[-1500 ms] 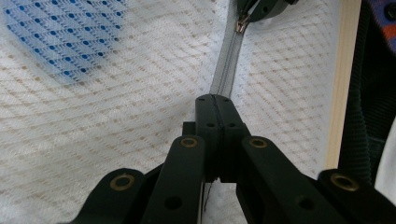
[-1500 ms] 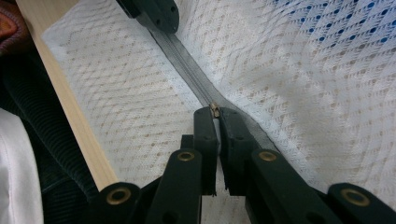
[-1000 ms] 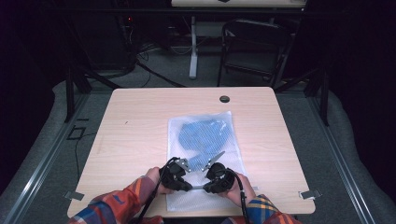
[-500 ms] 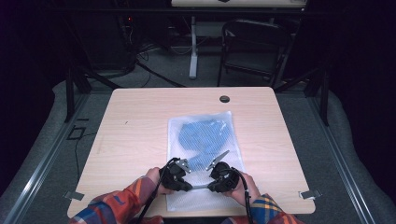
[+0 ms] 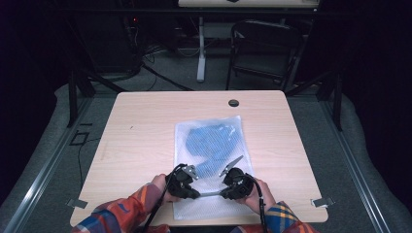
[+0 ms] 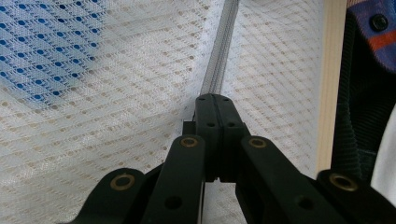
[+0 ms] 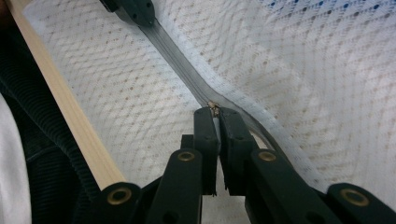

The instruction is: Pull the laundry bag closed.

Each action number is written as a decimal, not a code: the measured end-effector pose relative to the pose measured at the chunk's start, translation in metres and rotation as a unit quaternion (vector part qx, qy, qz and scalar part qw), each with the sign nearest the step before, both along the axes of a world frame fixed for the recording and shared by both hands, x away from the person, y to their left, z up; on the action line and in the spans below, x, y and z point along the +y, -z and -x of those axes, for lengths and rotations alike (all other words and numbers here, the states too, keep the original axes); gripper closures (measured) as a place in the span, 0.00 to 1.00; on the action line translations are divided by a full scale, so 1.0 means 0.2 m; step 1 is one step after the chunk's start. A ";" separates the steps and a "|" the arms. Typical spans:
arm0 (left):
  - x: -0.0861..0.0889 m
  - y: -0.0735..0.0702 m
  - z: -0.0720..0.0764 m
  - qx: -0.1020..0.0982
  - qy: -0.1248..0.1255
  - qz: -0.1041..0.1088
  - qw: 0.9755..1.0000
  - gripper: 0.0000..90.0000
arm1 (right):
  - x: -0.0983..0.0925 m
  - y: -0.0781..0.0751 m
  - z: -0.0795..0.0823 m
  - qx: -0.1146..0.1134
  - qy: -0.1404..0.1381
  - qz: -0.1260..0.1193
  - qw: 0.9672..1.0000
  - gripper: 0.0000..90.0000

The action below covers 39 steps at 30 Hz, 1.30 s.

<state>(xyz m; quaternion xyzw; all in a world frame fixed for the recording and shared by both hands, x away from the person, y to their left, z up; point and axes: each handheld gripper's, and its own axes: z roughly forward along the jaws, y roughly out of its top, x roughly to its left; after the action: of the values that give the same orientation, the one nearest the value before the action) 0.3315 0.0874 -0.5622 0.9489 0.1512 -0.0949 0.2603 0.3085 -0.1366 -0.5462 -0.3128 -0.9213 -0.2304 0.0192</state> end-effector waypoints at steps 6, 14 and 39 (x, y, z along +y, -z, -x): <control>0.00 0.00 0.00 -0.001 -0.001 0.002 1.000 1.00 | -0.03 0.00 0.00 0.000 0.004 0.003 1.000 0.96; 0.00 0.00 0.00 -0.005 -0.002 -0.002 1.000 1.00 | -0.07 -0.01 0.00 0.003 0.009 0.006 1.000 0.96; 0.00 0.00 0.00 0.003 0.002 0.000 1.000 1.00 | -0.22 -0.03 0.02 0.005 0.037 0.014 0.999 0.96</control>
<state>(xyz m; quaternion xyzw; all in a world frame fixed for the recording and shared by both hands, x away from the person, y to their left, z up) 0.3322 0.0872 -0.5621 0.9489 0.1500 -0.0983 0.2597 0.3047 -0.1811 -0.5408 -0.3478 -0.9122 -0.2162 0.0103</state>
